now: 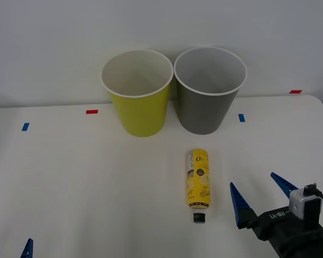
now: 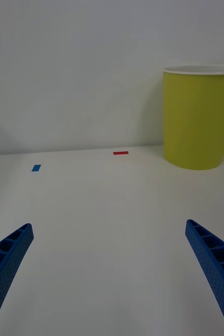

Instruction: Put cans in the gray bin and PET bottles in the light green bin.

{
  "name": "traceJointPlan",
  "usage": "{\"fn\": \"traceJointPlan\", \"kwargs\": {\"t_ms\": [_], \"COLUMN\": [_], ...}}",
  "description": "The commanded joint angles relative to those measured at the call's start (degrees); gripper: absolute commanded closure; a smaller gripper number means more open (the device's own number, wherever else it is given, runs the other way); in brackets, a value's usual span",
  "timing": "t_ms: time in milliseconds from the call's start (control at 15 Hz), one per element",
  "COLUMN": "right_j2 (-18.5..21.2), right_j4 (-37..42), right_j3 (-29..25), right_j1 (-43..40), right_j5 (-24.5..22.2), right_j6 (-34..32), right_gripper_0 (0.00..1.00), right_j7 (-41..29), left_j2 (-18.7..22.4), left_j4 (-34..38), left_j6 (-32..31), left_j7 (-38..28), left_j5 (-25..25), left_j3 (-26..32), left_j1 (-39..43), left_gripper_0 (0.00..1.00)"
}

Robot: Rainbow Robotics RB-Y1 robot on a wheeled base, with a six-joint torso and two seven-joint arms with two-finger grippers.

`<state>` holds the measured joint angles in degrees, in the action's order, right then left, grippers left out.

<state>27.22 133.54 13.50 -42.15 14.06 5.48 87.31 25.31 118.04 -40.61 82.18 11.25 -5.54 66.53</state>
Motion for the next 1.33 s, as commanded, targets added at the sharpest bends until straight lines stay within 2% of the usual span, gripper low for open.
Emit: {"fn": "traceJointPlan", "kwargs": {"t_ms": [67, 333, 533, 733, 933, 1067, 1200, 1333], "right_j2": [-0.07, -0.15, -0.33, -1.82, -2.88, -2.7, -2.17, -2.09], "right_j4": [3.66, 6.03, 9.46, 10.34, 10.34, 10.16, 10.16, 10.25], "right_j3": [-1.46, -1.55, 1.09, 1.79, 1.79, 1.7, 1.53, 1.18], "right_j1": [3.13, 8.14, 13.15, 19.74, 25.28, 26.15, 25.54, 25.54], "right_j5": [-0.62, -2.72, -11.6, -10.99, -7.82, -5.89, -6.24, -5.1], "right_j6": [9.98, 20.88, 33.98, 45.14, 53.75, 54.81, 55.07, 56.83], "right_gripper_0": [0.0, 0.0, 0.0, 0.0, 0.0, 0.0, 0.0, 0.0], "right_j7": [-5.66, -7.77, -15.85, -17.35, -16.82, -15.68, -11.72, -11.02], "left_j2": [0.0, 0.0, 0.0, 0.0, 0.0, 0.0, 0.0, 0.0], "left_j4": [0.0, 0.0, 0.0, 0.0, 0.0, 0.0, 0.0, 0.0], "left_j6": [0.0, 0.0, 0.0, 0.0, 0.0, 0.0, 0.0, 0.0], "left_j7": [0.0, 0.0, 0.0, 0.0, 0.0, 0.0, 0.0, 0.0], "left_j5": [0.0, 0.0, 0.0, 0.0, 0.0, 0.0, 0.0, 0.0], "left_j3": [0.0, 0.0, 0.0, 0.0, 0.0, 0.0, 0.0, 0.0], "left_j1": [0.0, 0.0, 0.0, 0.0, 0.0, 0.0, 0.0, 0.0], "left_gripper_0": [0.0, 0.0, 0.0, 0.0, 0.0, 0.0, 0.0, 0.0]}}
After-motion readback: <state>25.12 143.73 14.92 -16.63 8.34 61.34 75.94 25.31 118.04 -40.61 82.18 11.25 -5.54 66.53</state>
